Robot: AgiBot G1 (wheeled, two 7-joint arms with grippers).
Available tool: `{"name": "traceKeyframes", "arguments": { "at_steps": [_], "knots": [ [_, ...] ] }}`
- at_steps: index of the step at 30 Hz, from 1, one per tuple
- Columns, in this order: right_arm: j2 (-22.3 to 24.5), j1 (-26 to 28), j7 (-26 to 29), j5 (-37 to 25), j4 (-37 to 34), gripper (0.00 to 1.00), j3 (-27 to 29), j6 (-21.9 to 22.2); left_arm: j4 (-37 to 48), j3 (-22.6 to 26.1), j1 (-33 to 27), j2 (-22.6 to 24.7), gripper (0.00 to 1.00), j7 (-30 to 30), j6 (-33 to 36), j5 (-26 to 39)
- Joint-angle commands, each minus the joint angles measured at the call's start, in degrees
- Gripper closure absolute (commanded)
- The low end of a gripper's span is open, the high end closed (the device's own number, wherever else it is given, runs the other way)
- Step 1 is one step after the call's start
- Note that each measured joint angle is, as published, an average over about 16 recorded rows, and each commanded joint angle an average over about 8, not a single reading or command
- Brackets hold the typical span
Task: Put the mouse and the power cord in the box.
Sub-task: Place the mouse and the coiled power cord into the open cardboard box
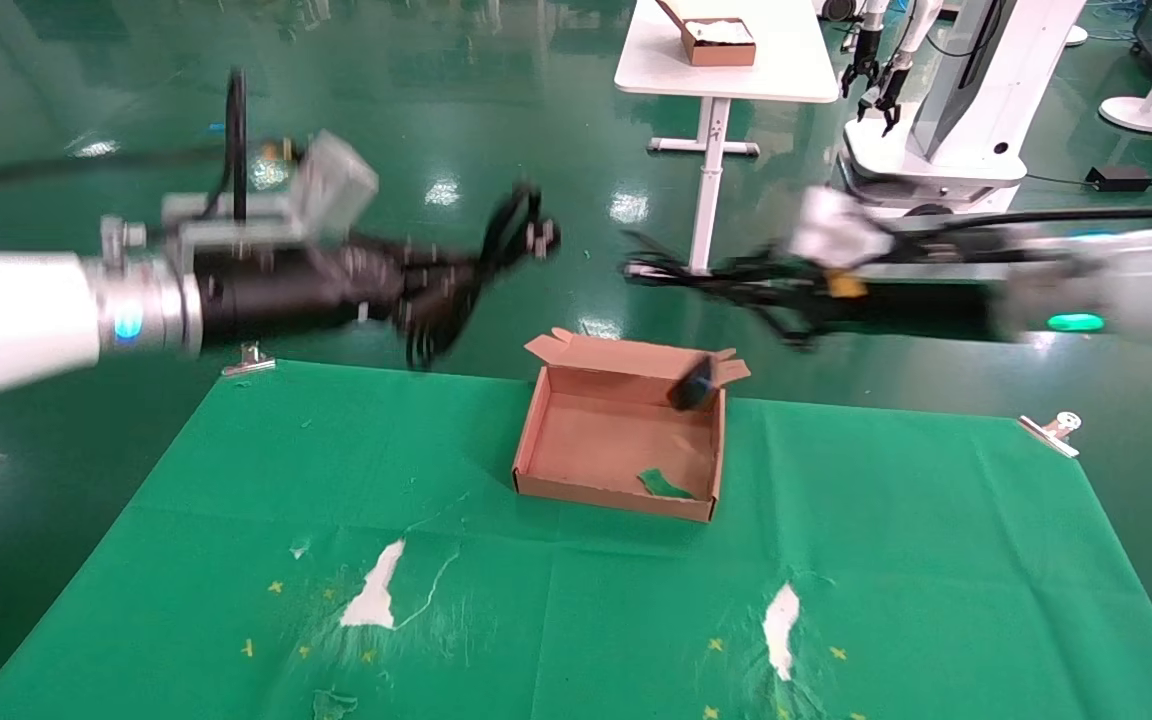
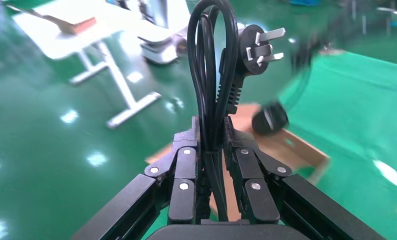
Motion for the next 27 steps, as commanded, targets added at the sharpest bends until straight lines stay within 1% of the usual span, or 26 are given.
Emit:
{"name": "traceKeyframes", "arguments": {
  "at_steps": [1, 5, 8, 9, 12, 16, 17, 22, 27],
  "knots": [
    [-3.48, -0.23, -0.21, 0.53, -0.45, 1.0, 0.33, 1.96, 0.24, -0.4, -2.15, 1.23, 1.0, -0.27, -2.74, -0.91],
    [-9.04, -2.98, -1.33, 0.81, -3.41, 1.0, 0.61, 11.62, 0.95, -0.11, -4.38, 0.53, 1.0, 0.12, -2.78, -0.72],
    [-11.2, -5.45, -1.69, 0.74, -4.43, 1.0, 0.55, 18.23, 2.09, 0.61, -5.4, -0.8, 1.0, 0.86, -1.05, 0.3],
    [-11.61, -6.31, -1.7, 0.72, -4.43, 0.96, 0.5, 19.76, 2.57, 0.9, -5.67, -1.27, 1.0, 1.19, -0.31, 0.74],
    [-12.03, -8.58, -1.37, 0.85, -3.59, 0.58, 0.34, 21.93, 4.39, 1.72, -6.28, -2.48, 1.0, 2.41, 1.99, 2.04],
    [-12.02, -10.09, -0.5, 1.21, -2.21, 0.09, 0.08, 22.46, 7.41, 2.39, -6.92, -3.03, 1.0, 4.52, 4.26, 3.17],
    [-12.0, -10.25, -0.29, 1.29, -1.94, 0.0, -0.01, 22.52, 8.26, 2.47, -7.08, -2.96, 1.0, 5.14, 4.58, 3.33],
    [-11.93, -10.83, 0.47, 1.78, -1.15, 0.0, -0.44, 22.64, 12.09, 2.72, -7.91, -1.35, 1.0, 8.55, 4.43, 3.66],
    [-11.61, -11.46, 0.66, 3.15, -1.05, 0.0, -0.16, 22.77, 13.35, 2.87, -7.68, 2.25, 1.0, 11.61, 1.43, 3.7]
  ]
}}
